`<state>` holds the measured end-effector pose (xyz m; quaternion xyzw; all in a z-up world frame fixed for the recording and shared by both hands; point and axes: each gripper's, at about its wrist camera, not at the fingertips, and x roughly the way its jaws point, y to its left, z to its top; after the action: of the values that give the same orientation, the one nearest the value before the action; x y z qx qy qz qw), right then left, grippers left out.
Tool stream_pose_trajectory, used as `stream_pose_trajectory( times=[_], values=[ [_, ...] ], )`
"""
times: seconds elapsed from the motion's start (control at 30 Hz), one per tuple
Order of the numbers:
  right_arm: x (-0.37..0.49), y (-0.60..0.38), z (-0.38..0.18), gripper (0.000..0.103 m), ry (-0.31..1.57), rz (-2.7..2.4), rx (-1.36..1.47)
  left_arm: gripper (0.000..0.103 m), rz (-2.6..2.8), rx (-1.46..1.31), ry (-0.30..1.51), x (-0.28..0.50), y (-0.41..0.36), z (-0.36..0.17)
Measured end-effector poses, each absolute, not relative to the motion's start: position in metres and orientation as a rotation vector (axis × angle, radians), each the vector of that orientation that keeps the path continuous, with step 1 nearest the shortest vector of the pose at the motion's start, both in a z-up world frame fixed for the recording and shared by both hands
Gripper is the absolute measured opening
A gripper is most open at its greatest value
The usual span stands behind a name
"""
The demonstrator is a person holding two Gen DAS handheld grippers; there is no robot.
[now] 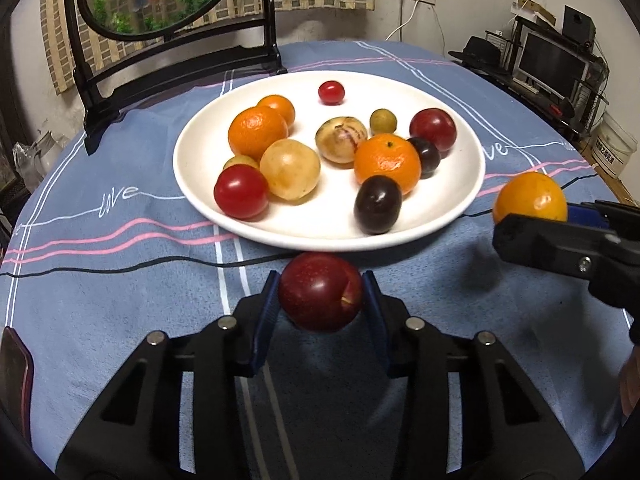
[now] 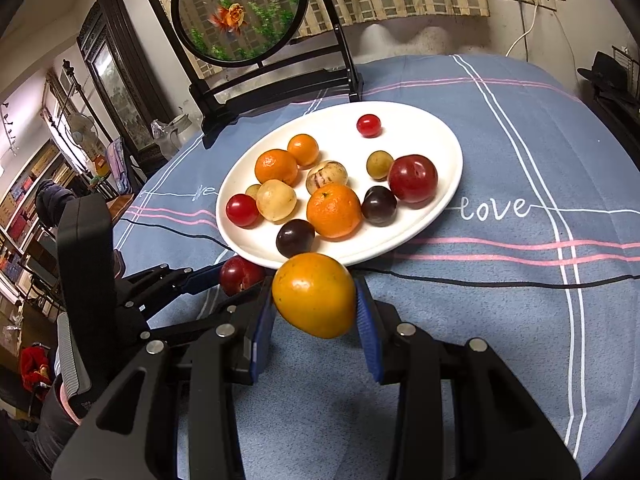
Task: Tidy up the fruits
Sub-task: 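Carry both fruits onto the white plate and open both tools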
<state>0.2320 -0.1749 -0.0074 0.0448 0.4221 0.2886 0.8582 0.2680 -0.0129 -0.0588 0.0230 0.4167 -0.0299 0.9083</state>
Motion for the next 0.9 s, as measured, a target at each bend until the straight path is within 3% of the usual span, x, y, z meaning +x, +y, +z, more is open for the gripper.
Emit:
stream_pose_trajectory(
  times=[0.5,0.9],
  values=[
    [0.231,-0.171,-0.016,0.039,0.871,0.581,0.063,0.041,-0.054,0.036,0.829,0.251,-0.011,-0.05],
    [0.214,-0.175,-0.009,0.039,0.845,0.636,0.111,0.041,-0.062,-0.049,0.699,0.211,-0.009,-0.02]
  ],
)
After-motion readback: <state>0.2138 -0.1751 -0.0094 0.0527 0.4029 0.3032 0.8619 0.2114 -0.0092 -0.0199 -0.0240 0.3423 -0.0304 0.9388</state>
